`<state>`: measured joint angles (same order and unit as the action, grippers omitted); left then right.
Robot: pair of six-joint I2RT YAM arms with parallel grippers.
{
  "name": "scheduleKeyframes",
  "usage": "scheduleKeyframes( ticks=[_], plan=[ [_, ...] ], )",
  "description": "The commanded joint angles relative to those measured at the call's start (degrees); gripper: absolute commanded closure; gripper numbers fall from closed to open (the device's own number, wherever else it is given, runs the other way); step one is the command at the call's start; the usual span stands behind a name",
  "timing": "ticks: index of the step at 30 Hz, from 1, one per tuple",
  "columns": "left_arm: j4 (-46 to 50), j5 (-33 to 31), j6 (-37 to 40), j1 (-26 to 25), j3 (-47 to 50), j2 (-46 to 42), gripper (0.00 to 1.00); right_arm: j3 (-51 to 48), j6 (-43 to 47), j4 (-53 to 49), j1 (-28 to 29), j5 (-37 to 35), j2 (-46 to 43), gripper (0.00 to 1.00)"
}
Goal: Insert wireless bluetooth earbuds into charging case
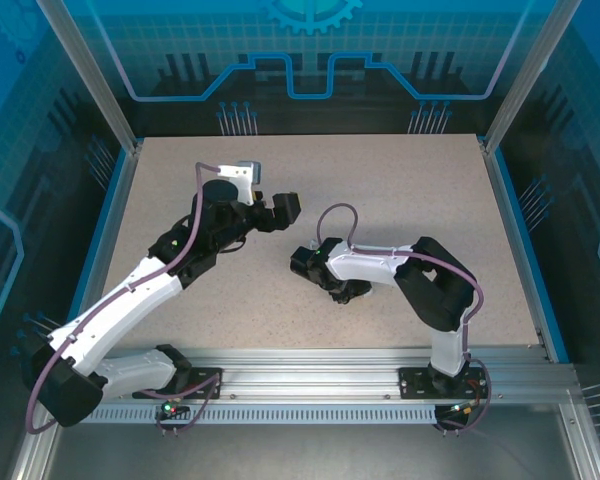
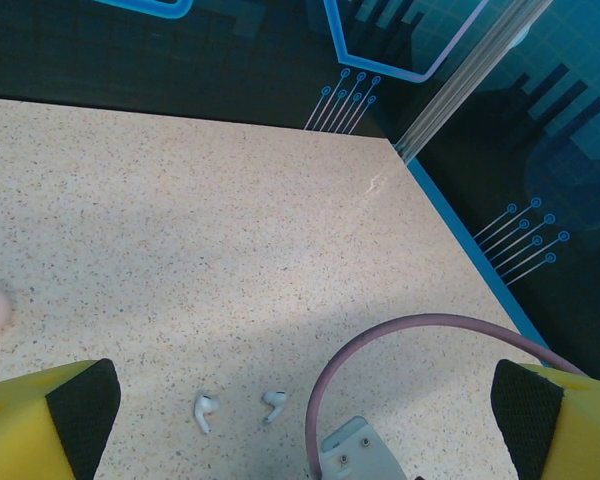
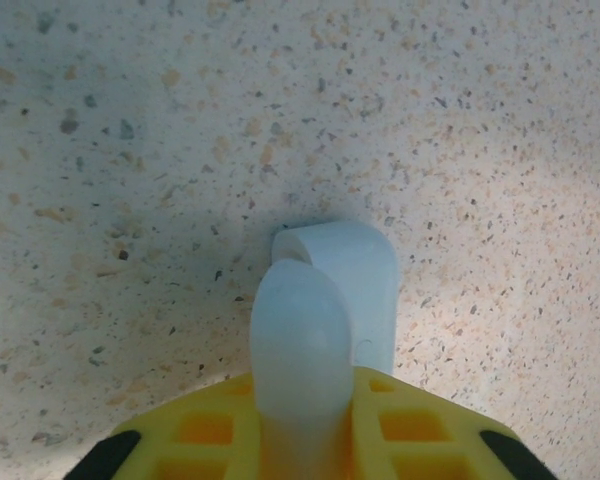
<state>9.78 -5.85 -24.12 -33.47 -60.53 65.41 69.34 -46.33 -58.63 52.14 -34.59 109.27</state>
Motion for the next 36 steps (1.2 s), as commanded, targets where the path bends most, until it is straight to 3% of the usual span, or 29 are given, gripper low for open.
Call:
scheduleKeyframes(
  ticks=[1,13,24,29,36],
  plan=[
    [-2.31,1.44,-1.14,0.39,0.96,-0.53,0.01,0.05,-0.29,-1.29,0.97,-0.99,-1.42,0.84],
    [-2.02,2.24,-0.97,0.46,0.86,1.59,0.01,0.58,0.04,-1.31,0.45,-0.72,-9.09,0.86],
    [-0.31,2.36,-1.93,2.08,2.42,3.10,0.01,-11.68,4.76,17.35,-7.48,14.08,-21.42,0.86],
    [0.42,7.23,-2.36,3.28,2.94,6.03,0.01,-17.39,7.64,25.80,-12.58,22.18,-27.20,0.86],
    [-3.12,20.22,-1.59,4.07,4.34,10.72,0.01,-22.12,13.55,32.99,-18.96,33.40,-35.22,0.85]
  ],
)
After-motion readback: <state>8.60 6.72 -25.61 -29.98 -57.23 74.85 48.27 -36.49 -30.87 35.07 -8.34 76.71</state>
